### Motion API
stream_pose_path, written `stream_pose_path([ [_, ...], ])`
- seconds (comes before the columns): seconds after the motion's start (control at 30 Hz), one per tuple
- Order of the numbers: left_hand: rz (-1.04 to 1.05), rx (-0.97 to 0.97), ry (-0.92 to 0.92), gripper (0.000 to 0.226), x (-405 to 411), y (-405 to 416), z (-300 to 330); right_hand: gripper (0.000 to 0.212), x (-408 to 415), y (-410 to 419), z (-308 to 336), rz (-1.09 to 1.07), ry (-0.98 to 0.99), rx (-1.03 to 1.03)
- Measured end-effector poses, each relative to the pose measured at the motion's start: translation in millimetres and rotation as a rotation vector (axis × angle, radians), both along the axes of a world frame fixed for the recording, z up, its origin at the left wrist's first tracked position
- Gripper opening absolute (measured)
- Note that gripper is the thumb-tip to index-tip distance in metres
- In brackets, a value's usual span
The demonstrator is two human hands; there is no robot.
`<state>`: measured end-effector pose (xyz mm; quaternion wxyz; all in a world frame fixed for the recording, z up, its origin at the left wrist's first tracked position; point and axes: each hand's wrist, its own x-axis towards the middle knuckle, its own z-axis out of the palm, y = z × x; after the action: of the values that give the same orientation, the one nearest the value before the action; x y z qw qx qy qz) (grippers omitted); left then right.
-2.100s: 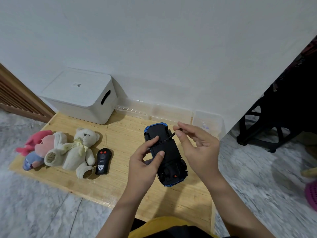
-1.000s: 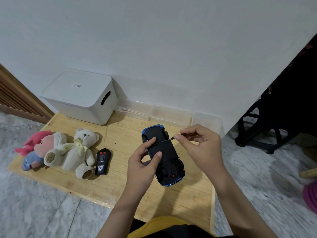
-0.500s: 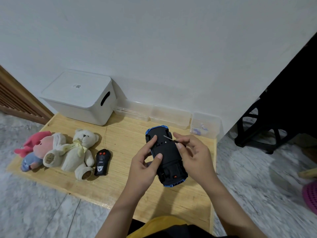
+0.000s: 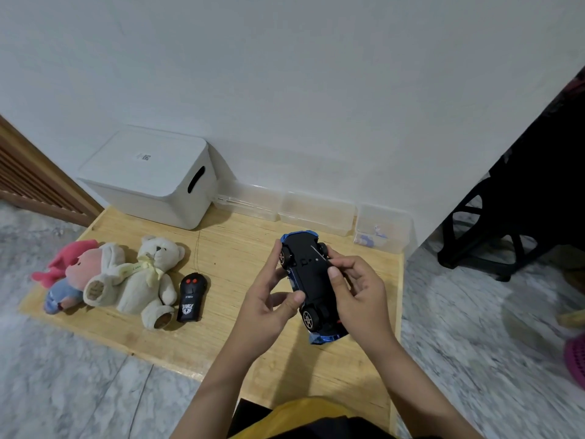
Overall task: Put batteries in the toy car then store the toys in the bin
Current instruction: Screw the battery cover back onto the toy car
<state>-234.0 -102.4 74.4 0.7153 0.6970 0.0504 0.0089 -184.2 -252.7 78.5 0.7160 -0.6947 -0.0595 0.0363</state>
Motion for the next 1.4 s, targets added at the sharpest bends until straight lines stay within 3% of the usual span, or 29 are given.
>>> stream_pose_path([
  [0.3,-0.072,-0.119,-0.004,0.080,0.8,-4.7,-2.1,0.011,4.3,1.4,1.4,0.000,0.059,0.072],
  [0.6,-0.036,-0.074,-0.018,0.079,5.6,-3.1,-7.0,0.012,5.7,5.3,-8.3,-0.046,0.151,0.129],
  [0.73,-0.035,0.111,-0.005,0.075,10.7,4.6,-17.8,0.011,9.7,-0.9,-15.7,-0.102,0.115,0.058],
  [1.07,-0.204,0.486,0.229,0.073,31.9,32.2,-82.3,0.011,3.8,-15.1,-42.2,-0.179,0.206,0.005],
  [1.4,-0.085,0.537,0.319,0.098,50.5,26.5,-91.3,0.009,2.9,-19.0,-48.3,-0.192,0.220,-0.005],
])
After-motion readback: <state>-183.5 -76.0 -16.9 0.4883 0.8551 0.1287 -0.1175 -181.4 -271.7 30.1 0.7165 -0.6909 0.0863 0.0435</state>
